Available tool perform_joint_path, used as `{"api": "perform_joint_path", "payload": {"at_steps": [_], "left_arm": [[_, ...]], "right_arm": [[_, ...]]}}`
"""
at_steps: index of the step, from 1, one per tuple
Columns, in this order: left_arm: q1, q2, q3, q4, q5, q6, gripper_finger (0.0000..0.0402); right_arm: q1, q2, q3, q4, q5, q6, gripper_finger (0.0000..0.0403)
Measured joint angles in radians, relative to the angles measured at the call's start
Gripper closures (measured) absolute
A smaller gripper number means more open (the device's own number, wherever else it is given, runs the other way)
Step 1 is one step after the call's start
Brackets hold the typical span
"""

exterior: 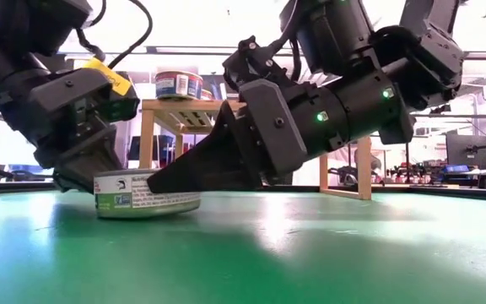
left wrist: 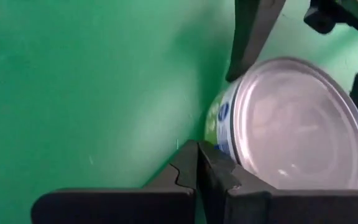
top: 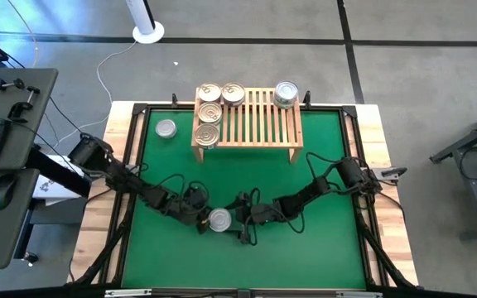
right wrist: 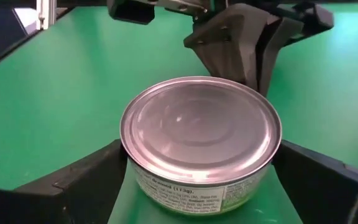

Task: Stack canned seafood by type on shelf
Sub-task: Put the center green tuna can on the shelf aligned with the other green tuna can

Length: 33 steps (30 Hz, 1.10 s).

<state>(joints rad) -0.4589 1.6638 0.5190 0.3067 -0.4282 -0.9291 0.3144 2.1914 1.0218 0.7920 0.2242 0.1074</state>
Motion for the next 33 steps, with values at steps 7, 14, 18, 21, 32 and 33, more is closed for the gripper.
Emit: {"api": "perform_joint_path", "payload": {"at_steps": [7,14,18,21,32,33], "left_arm": [[0.029,0.001,0.001,0.019,-0.011,0.025,0.0401],[0.055,0.03,0.001,0.073,-0.011,0.052,0.0401],[0.062,0.046,0.002,0.089,-0.003,0.069,0.0401],[0.05,0.004,0.002,0.03,0.006,0.07,0.0401],[-0.01,-0.261,0.004,-0.353,0.012,0.002,0.0401],[-0.016,-0.273,0.003,-0.385,0.011,-0.006,0.0401]], "right_arm": [[-0.027,0.0,0.0,-0.002,-0.039,0.038,0.0015],[-0.029,0.0,0.0,-0.026,-0.024,0.04,0.0015],[-0.029,0.0,0.002,-0.041,-0.018,0.079,0.0015],[-0.028,0.0,0.003,-0.05,-0.016,0.095,0.0015],[-0.03,0.001,0.002,-0.08,0.003,0.11,0.0015],[-0.03,0.001,0.002,-0.08,0.003,0.108,0.0015]]}}
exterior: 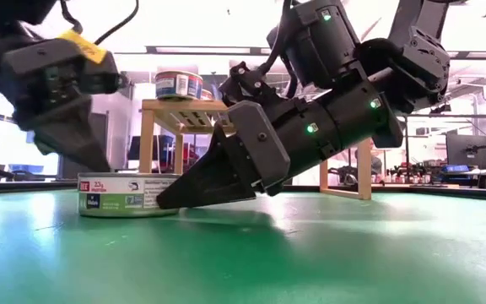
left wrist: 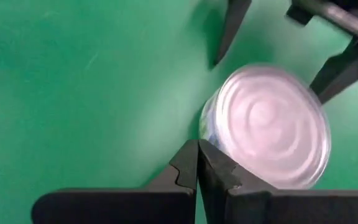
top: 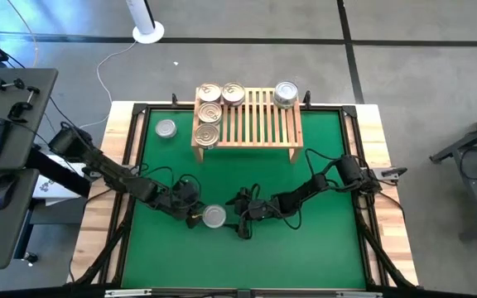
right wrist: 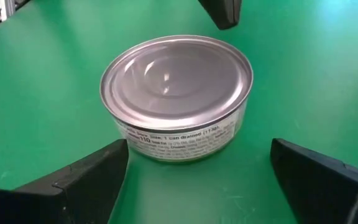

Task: Stack canned seafood by type on shelf
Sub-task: Put the center green tuna can on the shelf aligned with the other green tuna can

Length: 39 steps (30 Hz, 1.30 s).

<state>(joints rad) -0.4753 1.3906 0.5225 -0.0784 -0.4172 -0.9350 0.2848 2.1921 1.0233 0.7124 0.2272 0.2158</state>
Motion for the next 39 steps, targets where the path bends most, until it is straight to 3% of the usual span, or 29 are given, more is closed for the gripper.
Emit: {"api": "perform_joint_path", "payload": {"at_steps": [5,15,23,32,39], "left_arm": [[-0.045,-0.018,0.0,-0.063,0.03,-0.033,0.0401],[-0.127,0.033,-0.001,0.121,0.051,-0.094,0.0401],[-0.071,0.155,0.0,0.296,0.005,-0.019,0.0401],[-0.021,0.264,0.001,0.479,0.032,0.066,0.0401],[-0.022,0.262,0.0,0.486,0.049,0.074,0.0401]], "right_arm": [[0.0,0.0,-0.001,0.009,-0.007,-0.026,0.0015],[0.01,-0.013,-0.002,0.084,-0.014,-0.098,0.0015],[0.003,-0.013,0.023,0.082,-0.014,-0.172,0.0015],[0.002,-0.014,0.03,0.048,-0.035,-0.166,0.0015],[0.039,-0.088,0.029,-0.042,0.063,-0.149,0.0016]]}}
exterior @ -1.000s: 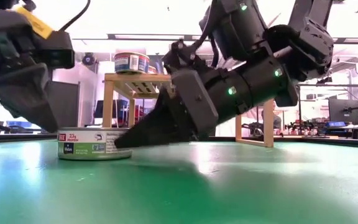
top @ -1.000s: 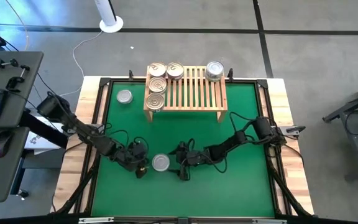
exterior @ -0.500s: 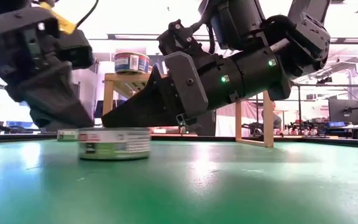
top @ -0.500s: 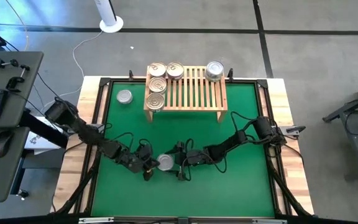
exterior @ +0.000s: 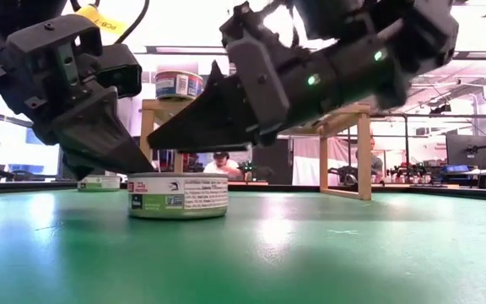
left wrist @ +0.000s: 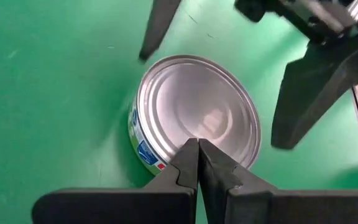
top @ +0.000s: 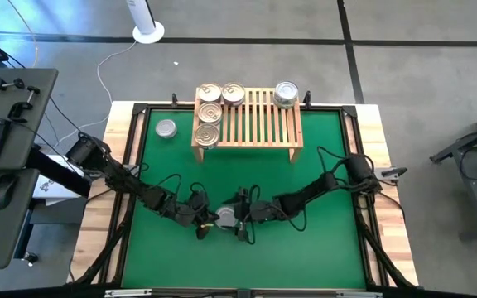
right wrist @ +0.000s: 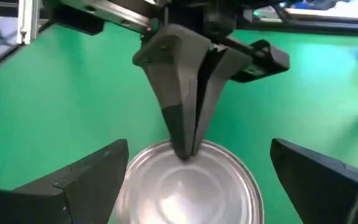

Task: Stack canned seafood by type on shelf
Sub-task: Put the center green tuna can on the shelf aligned with the other green tuna can

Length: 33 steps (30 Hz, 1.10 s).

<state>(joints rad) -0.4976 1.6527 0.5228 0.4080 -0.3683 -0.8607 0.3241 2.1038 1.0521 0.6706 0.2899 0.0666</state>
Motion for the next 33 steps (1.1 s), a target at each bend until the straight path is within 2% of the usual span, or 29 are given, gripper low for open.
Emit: {"api": "perform_joint_path", "payload": {"at_steps": [4,7,12,19,26,33], "left_arm": [[0.0,0.0,0.0,-0.001,0.014,0.001,0.0401],[-0.001,0.001,0.0,0.0,0.018,0.008,0.0401],[-0.001,0.001,-0.002,0.012,0.019,0.012,0.0401],[0.008,0.002,-0.002,0.024,0.024,0.044,0.0401],[0.016,0.001,-0.003,0.009,0.034,0.061,0.0401],[0.017,0.006,-0.003,0.007,0.013,0.069,0.0401]], "right_arm": [[0.04,-0.03,-0.055,0.01,0.108,0.024,0.0016],[0.063,-0.052,-0.147,0.072,0.172,0.095,0.0016],[0.087,-0.052,-0.246,0.187,0.186,0.183,0.0016],[0.084,0.028,-0.166,0.206,0.102,0.15,0.0016],[0.069,0.125,-0.073,0.217,0.146,0.108,0.0016],[0.048,0.14,-0.065,0.232,0.14,0.12,0.0016]]}}
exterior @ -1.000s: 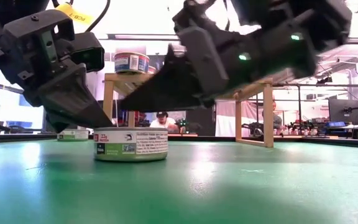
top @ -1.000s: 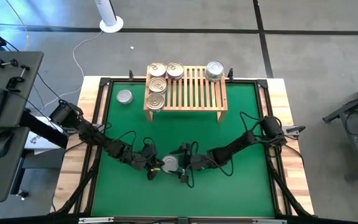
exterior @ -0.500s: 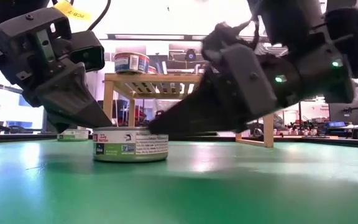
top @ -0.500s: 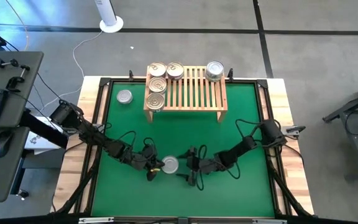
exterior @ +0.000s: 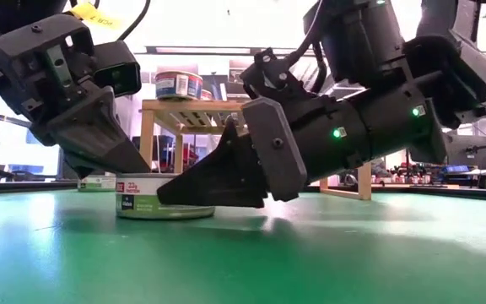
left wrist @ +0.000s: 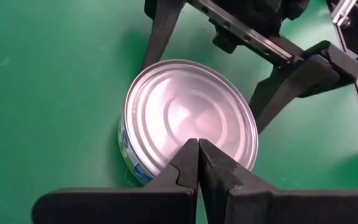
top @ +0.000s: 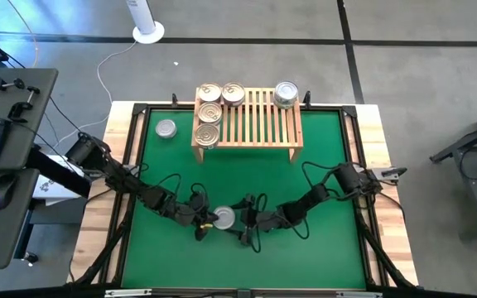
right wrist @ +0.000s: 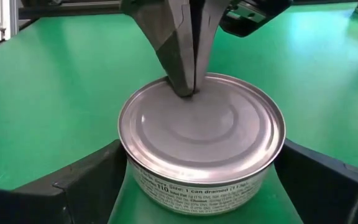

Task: Stack canned seafood by type on shelf
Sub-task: Put the center green tuna can on the shelf aligned with the other green tuna can

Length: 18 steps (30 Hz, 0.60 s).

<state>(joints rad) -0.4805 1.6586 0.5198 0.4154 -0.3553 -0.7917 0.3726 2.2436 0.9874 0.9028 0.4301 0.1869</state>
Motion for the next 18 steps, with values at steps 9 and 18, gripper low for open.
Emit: {"api": "perform_joint_path", "payload": {"at_steps": [9,18], "left_arm": [[0.013,0.036,-0.001,0.124,-0.031,0.073,0.0401],[0.009,-0.188,0.003,0.022,0.05,0.077,0.0401]], "right_arm": [[-0.011,0.002,0.011,-0.007,-0.015,0.009,0.0016],[-0.012,0.003,0.016,-0.024,-0.015,0.043,0.0016]]}}
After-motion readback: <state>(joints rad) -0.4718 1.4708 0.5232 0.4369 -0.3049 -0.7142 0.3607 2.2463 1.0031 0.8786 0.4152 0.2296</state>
